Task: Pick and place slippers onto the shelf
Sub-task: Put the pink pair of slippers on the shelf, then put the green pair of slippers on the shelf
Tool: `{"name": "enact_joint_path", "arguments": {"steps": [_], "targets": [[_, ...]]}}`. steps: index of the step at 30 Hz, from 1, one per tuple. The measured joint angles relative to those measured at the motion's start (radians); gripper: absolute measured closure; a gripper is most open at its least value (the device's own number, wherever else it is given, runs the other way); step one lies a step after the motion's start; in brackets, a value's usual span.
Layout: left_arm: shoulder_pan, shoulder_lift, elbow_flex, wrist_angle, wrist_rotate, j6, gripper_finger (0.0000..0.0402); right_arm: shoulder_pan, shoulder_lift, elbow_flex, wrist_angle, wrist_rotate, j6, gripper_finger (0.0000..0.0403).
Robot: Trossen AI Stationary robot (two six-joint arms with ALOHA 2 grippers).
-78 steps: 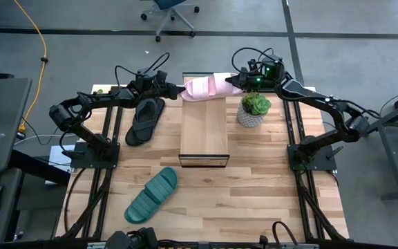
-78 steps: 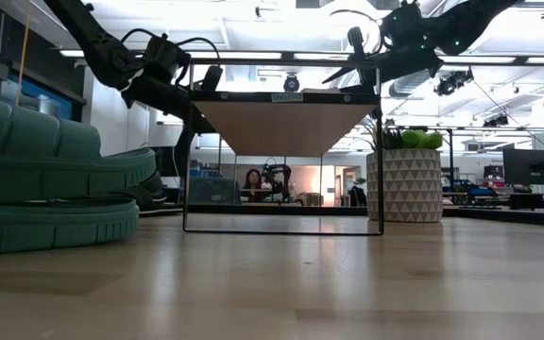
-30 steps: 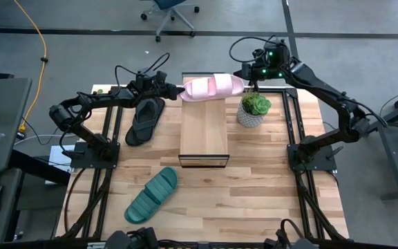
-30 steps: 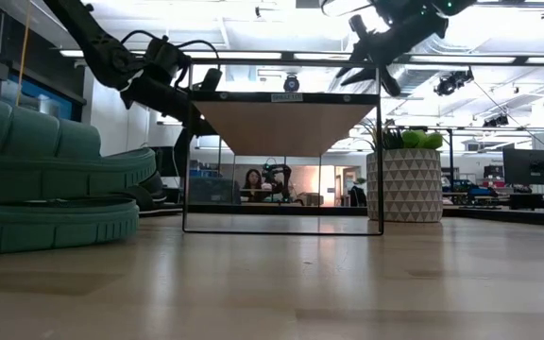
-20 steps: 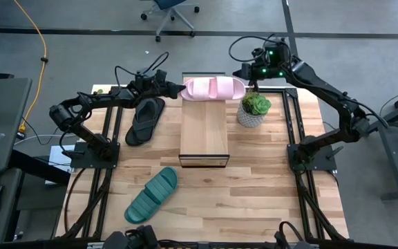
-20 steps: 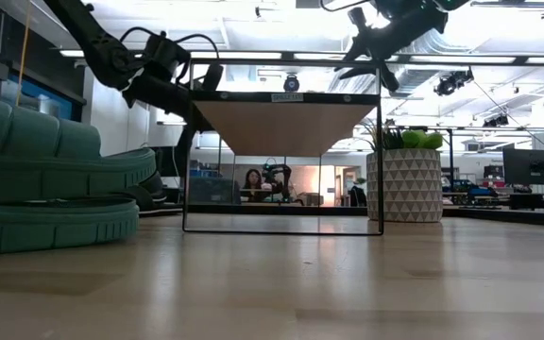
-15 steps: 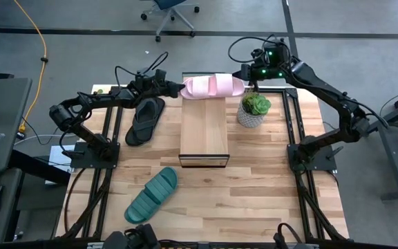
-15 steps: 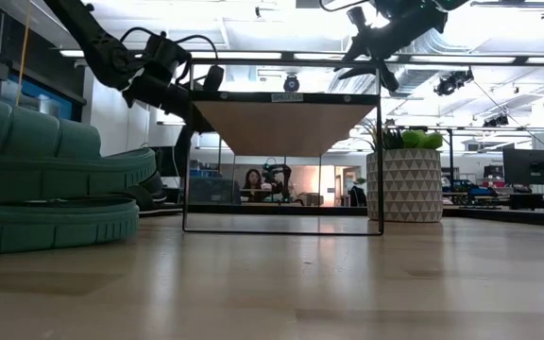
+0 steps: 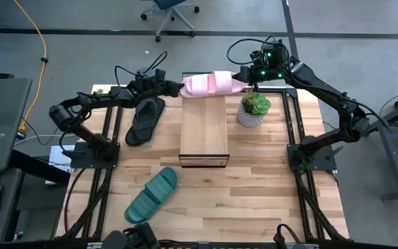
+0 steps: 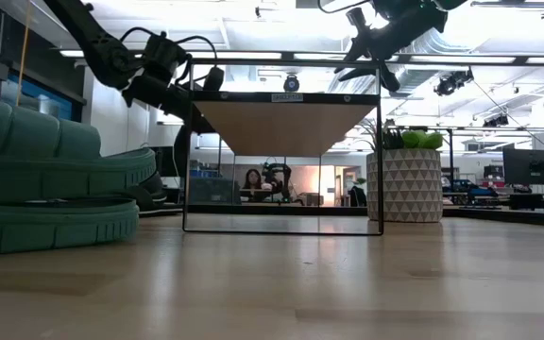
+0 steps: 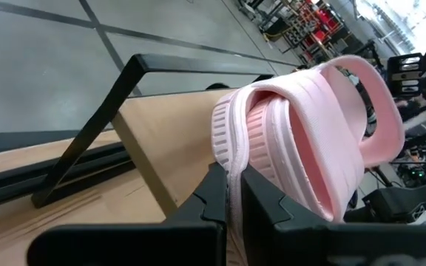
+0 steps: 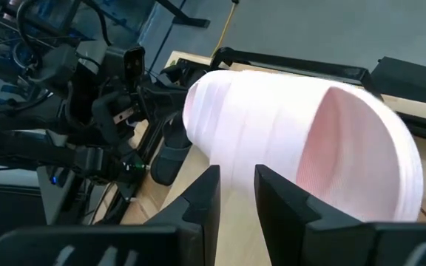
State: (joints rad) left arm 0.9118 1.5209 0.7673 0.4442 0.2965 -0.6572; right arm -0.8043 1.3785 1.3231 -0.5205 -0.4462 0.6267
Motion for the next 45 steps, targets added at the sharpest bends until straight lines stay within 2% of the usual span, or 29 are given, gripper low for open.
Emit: {"name": "enact_joint_path", "arguments": {"steps": [8, 23, 36, 45], "targets": [[0.025, -0.033, 0.001, -0.040, 0.011, 0.046, 0.0383, 0.000, 0.000, 0.000, -0.008, 0.013, -0.007, 0.0329], [0.027, -0.038, 0.001, -0.055, 0.072, 0.075, 0.0303, 0.000, 0.000, 0.000, -0.006, 0.019, -0.010, 0.0329], [0.035, -0.038, 0.001, -0.059, 0.075, 0.094, 0.0212, 0.000, 0.000, 0.000, -0.006, 0.018, -0.018, 0.0329], [0.097, -0.038, 0.001, -0.053, 0.211, 0.115, 0.0169, 0.000, 0.000, -0.001, -0.014, 0.017, -0.025, 0.0329]]}}
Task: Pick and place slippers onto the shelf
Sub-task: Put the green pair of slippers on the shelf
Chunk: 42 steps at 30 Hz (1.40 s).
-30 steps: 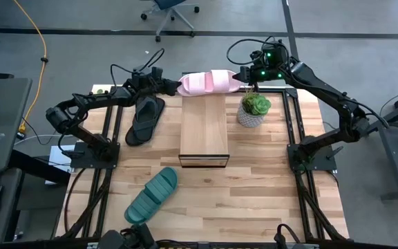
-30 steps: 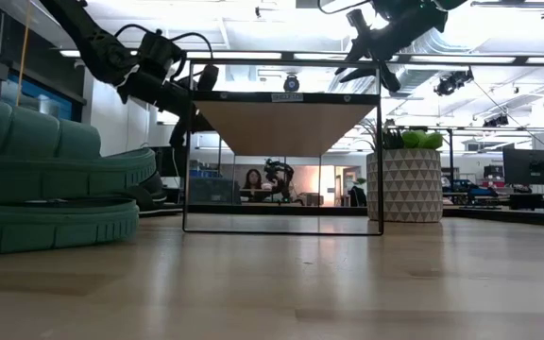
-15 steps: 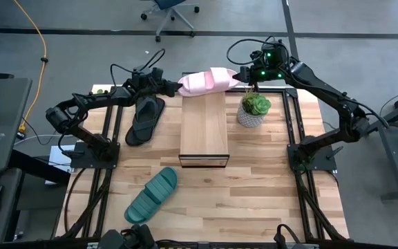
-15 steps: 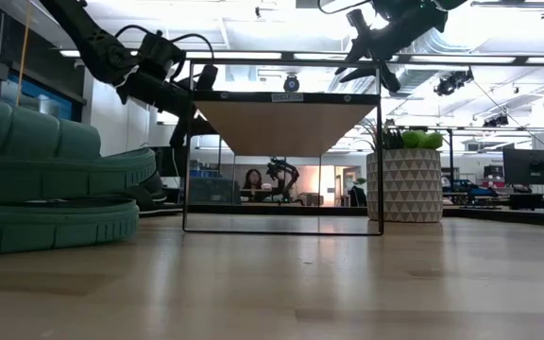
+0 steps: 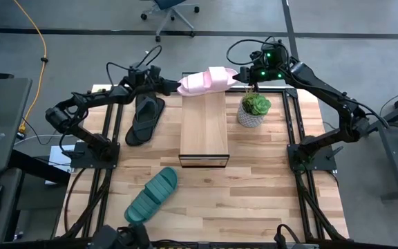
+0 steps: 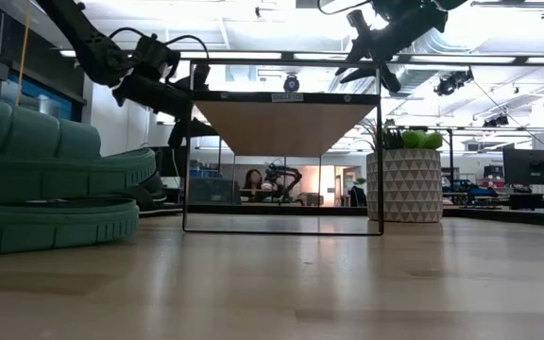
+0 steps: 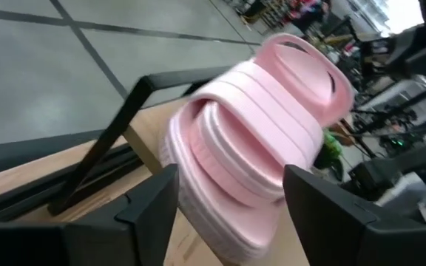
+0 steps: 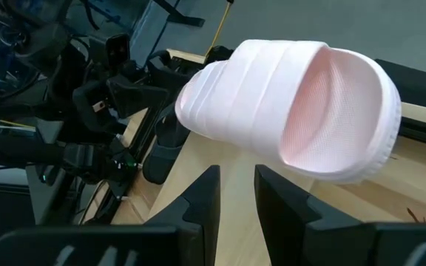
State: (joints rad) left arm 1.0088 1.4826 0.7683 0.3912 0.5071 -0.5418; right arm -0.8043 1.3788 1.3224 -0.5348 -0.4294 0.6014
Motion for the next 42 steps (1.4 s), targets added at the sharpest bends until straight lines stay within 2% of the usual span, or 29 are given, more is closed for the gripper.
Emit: {"name": "enact_joint_path", "arguments": {"steps": [10, 18, 25, 42], "targets": [[0.069, -0.009, 0.000, -0.015, 0.176, 0.064, 0.0165, 0.000, 0.000, 0.000, 0.000, 0.000, -0.008, 0.0329], [0.138, -0.063, 0.000, -0.086, 0.209, 0.138, 0.0165, 0.000, 0.000, 0.000, 0.000, -0.009, -0.008, 0.0329], [0.143, -0.137, 0.000, -0.171, 0.256, 0.221, 0.0165, 0.000, 0.000, 0.000, 0.000, -0.019, -0.008, 0.0329], [0.143, -0.405, -0.001, -0.377, 0.254, 0.321, 0.0165, 0.000, 0.000, 0.000, 0.001, -0.073, -0.034, 0.0329]]}}
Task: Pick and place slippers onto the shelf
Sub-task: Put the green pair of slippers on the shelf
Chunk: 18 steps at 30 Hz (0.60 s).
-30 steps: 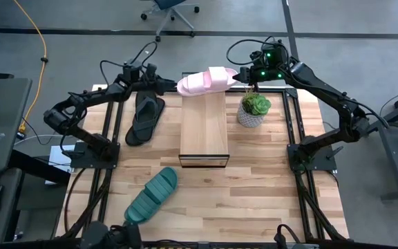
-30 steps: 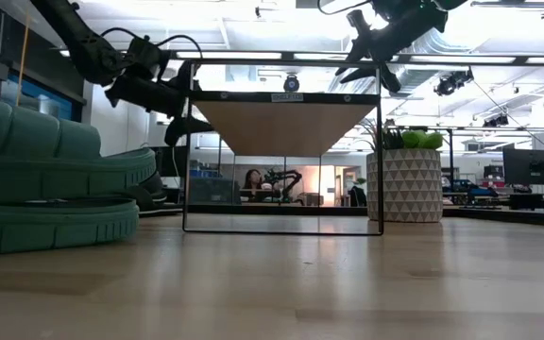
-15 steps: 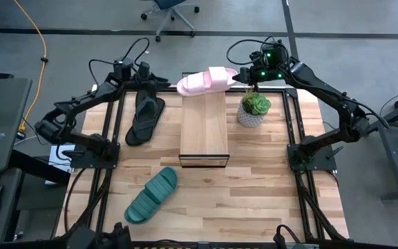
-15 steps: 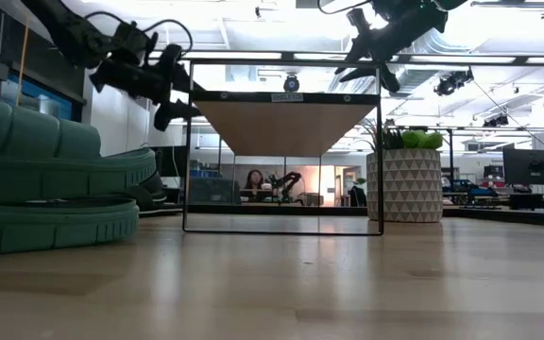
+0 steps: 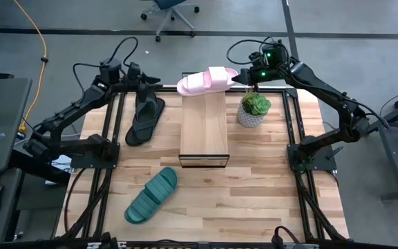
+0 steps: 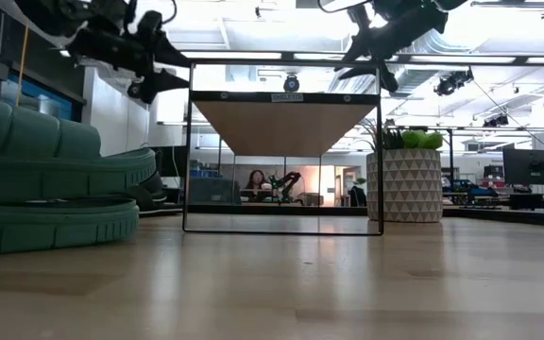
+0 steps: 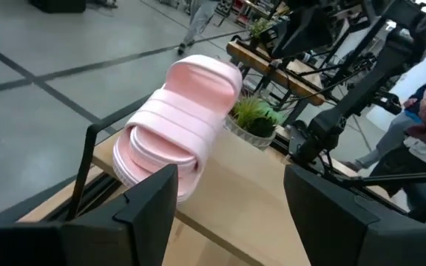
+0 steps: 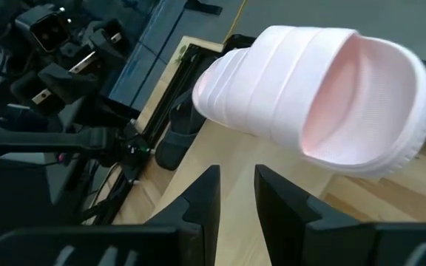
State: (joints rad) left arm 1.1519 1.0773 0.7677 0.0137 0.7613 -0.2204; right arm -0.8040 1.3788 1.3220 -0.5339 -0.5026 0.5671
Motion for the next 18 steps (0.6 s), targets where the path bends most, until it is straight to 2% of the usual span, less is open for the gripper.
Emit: {"name": "enact_joint_path", "arguments": {"steps": [5, 18], "targets": [[0.000, -0.085, 0.000, -0.077, -0.013, 0.022, 0.0165, 0.003, -0.004, 0.000, 0.000, -0.037, -0.008, 0.0329], [-0.001, -0.341, 0.000, -0.255, -0.040, 0.033, 0.0165, 0.086, -0.107, 0.000, 0.017, -0.019, 0.000, 0.0329]]}}
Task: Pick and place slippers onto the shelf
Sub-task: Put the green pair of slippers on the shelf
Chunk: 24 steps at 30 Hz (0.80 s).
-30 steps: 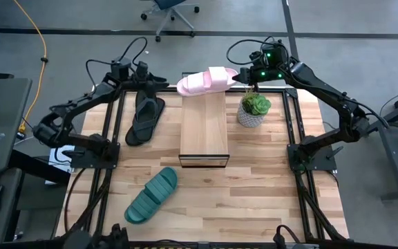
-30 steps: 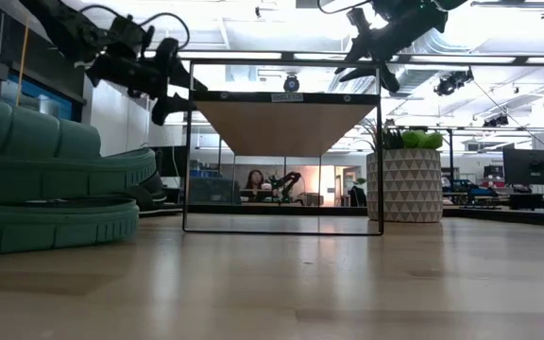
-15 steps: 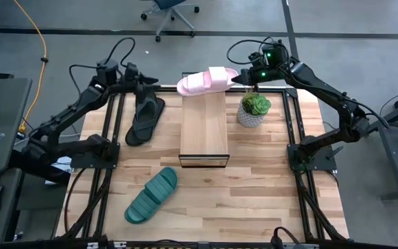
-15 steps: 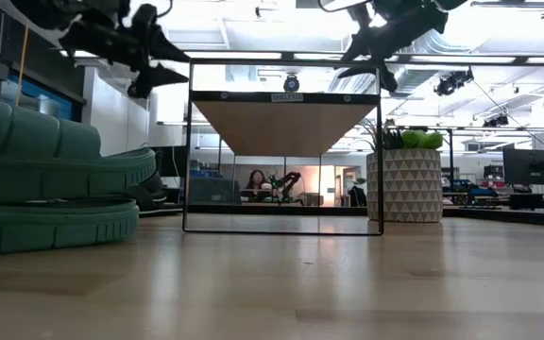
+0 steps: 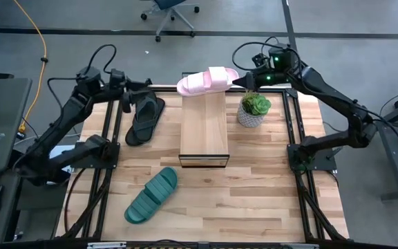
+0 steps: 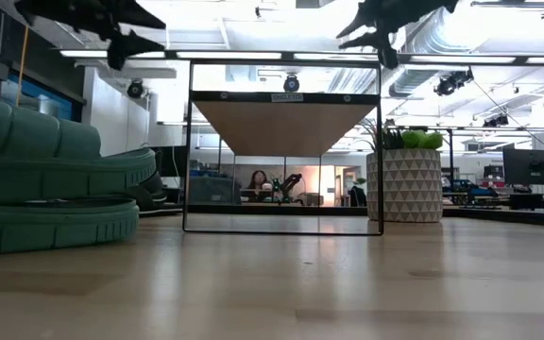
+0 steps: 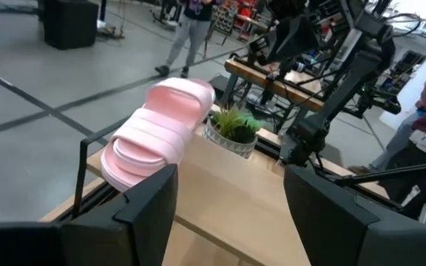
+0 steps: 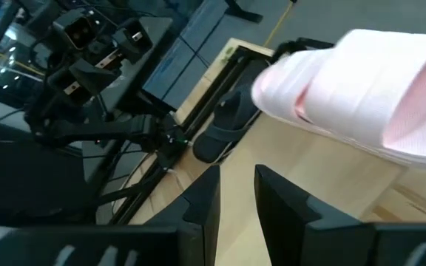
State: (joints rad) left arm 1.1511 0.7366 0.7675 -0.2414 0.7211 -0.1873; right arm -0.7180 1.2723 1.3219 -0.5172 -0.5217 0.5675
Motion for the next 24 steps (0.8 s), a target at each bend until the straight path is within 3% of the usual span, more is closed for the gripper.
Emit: {"name": "enact_joint_path", "arguments": {"steps": [14, 24], "targets": [[0.000, -0.232, 0.000, -0.171, -0.059, -0.009, 0.0165, 0.188, -0.090, 0.000, -0.008, 0.215, -0.003, 0.0329], [0.000, -0.301, 0.000, -0.181, -0.063, -0.056, 0.0165, 0.283, -0.091, 0.000, -0.018, 0.293, 0.007, 0.0329]]}}
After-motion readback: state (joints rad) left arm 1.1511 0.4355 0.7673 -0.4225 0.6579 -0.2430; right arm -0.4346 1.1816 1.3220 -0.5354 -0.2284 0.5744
